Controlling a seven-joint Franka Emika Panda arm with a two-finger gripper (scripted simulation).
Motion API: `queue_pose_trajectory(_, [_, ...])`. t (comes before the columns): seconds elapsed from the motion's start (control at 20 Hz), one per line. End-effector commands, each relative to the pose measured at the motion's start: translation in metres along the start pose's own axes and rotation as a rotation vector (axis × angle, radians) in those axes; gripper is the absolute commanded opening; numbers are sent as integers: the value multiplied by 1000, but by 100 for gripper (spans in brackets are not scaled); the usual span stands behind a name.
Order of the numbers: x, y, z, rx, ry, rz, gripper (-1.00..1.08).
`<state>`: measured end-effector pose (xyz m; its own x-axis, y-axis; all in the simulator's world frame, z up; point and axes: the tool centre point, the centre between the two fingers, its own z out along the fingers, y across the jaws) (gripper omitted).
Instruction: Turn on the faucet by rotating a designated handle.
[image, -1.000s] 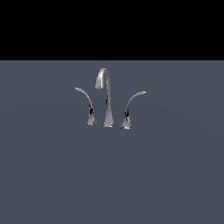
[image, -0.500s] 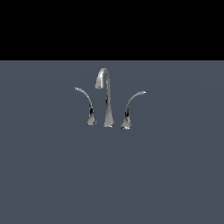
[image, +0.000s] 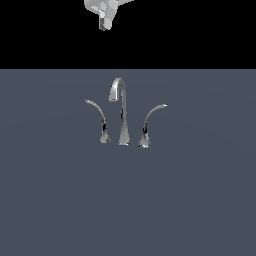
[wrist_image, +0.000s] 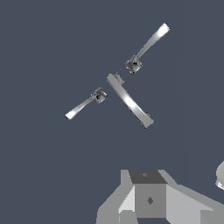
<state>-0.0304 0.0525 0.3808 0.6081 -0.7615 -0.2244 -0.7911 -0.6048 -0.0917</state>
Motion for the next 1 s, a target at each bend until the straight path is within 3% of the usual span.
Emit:
queue_pose_trajectory(0.0, [8,-14,14,-3,2,72,-100])
queue_pose_trajectory(0.45, [35,-58,67,-18,34,323,-100])
queue_pose_trajectory(0.95, [60,-102,132,-24,112,584,-100])
